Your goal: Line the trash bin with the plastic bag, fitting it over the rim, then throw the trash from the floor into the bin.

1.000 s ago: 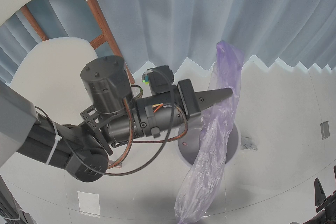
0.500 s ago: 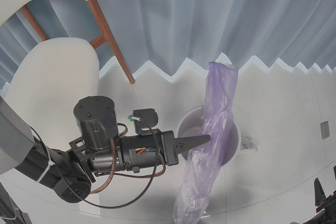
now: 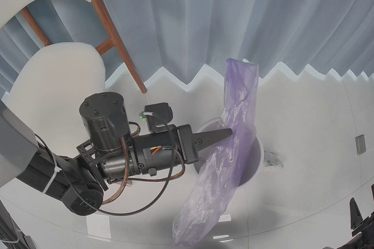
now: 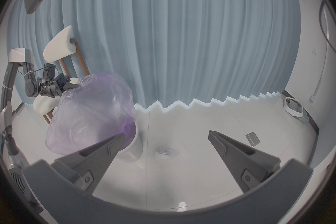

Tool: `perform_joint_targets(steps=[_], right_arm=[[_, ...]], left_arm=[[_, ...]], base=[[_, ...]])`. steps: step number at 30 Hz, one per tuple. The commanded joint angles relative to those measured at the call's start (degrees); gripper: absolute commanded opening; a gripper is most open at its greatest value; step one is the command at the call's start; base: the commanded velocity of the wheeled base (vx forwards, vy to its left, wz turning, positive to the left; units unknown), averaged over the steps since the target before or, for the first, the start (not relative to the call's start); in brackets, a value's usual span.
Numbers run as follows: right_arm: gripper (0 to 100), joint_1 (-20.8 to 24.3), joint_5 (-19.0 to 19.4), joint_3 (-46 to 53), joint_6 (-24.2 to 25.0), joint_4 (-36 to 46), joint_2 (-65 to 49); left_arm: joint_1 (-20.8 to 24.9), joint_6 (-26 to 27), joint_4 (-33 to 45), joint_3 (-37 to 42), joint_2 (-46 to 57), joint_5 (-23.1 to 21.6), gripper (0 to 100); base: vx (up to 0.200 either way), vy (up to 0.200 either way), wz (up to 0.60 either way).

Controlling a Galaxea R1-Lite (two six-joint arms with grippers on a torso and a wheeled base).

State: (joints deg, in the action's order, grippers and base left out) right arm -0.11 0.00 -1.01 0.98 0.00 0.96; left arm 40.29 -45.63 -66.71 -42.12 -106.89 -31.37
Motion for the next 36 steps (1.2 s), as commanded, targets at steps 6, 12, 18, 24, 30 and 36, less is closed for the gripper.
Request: perform_joint_targets(steps=[6, 12, 18, 24, 30, 36], right_arm=[[100, 0.0, 0.4, 1.0, -1.2, 0.0, -1.0], [100, 0.6, 1.1, -7.5, -1.1, -4.1, 2.7], [100, 9.4, 2.0, -24.1, 15.1, -7.4, 35.5], [100, 9.6, 2.9, -28.4, 21.5, -6.9, 59.9], [100, 10.0, 7.6, -30.9, 18.7, -15.4, 76.8], [100, 12.2, 7.6, -32.3, 17.7, -25.8, 88.9]], left_arm=[[1.3, 1.4, 0.7, 1.1, 2.6, 8.2, 0], [0.3, 7.3, 2.5, 8.2, 7.4, 10.4, 0], [0.3, 14.8, 13.8, 7.1, 11.2, 16.6, 0], [1.5, 14.9, 19.9, 2.9, 12.0, 17.4, 0], [2.7, 14.9, 20.5, 4.0, 15.7, 16.8, 0], [5.5, 14.9, 20.9, 7.0, 17.2, 16.4, 0]], base=[[0.000, -0.033, 0.00], [0.000, 0.000, 0.00], [0.000, 0.000, 0.00], [0.000, 0.000, 0.00], [0.000, 0.000, 0.00], [0.000, 0.000, 0.00]])
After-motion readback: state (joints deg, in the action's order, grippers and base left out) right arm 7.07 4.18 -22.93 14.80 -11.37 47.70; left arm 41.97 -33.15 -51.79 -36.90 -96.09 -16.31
